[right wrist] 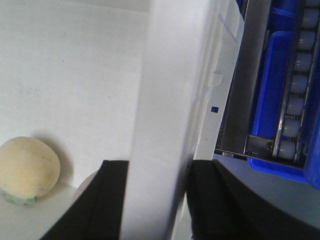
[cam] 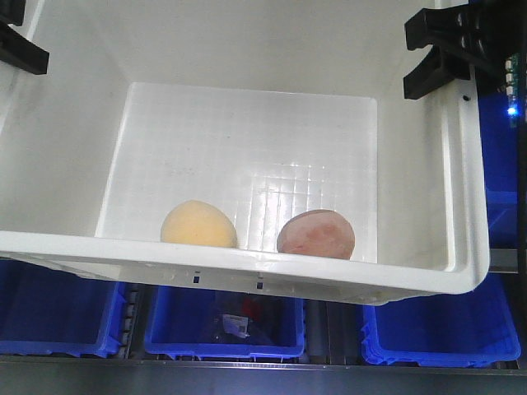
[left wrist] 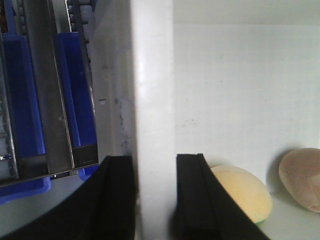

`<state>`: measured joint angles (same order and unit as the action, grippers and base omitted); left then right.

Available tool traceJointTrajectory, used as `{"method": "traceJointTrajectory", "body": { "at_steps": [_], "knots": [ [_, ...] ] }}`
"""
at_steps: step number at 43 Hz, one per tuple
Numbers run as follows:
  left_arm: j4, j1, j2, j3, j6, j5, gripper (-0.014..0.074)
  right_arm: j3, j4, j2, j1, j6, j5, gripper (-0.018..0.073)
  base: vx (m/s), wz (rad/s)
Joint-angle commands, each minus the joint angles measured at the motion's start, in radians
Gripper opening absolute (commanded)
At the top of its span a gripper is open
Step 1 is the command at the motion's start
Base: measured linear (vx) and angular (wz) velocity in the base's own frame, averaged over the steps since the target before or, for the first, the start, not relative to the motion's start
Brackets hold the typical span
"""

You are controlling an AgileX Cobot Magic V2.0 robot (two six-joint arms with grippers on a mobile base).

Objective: Place moving items into box and shelve
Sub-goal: 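Keep both grippers clamped on the tote walls while approaching the shelf, then push the held tote forward onto the shelf rollers with both grippers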

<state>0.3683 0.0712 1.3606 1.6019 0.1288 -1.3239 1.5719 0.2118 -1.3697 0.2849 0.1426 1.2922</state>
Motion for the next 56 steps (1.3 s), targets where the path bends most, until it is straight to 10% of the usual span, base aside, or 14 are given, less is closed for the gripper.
{"method": "traceJointTrajectory", "body": {
  "at_steps": [1, 56],
  "knots": [
    [0.124, 0.010, -0.039, 0.039, 0.015, 0.068, 0.0002, 0.047, 0.122, 0.022, 0.007, -0.029, -0.065, 0.0000, 0.00, 0.00],
    [0.122, 0.010, 0.110, 0.039, 0.135, 0.223, 0.0002, 0.047, 0.117, -0.106, 0.007, -0.107, -0.330, 0.0000, 0.00, 0.00]
  ]
}}
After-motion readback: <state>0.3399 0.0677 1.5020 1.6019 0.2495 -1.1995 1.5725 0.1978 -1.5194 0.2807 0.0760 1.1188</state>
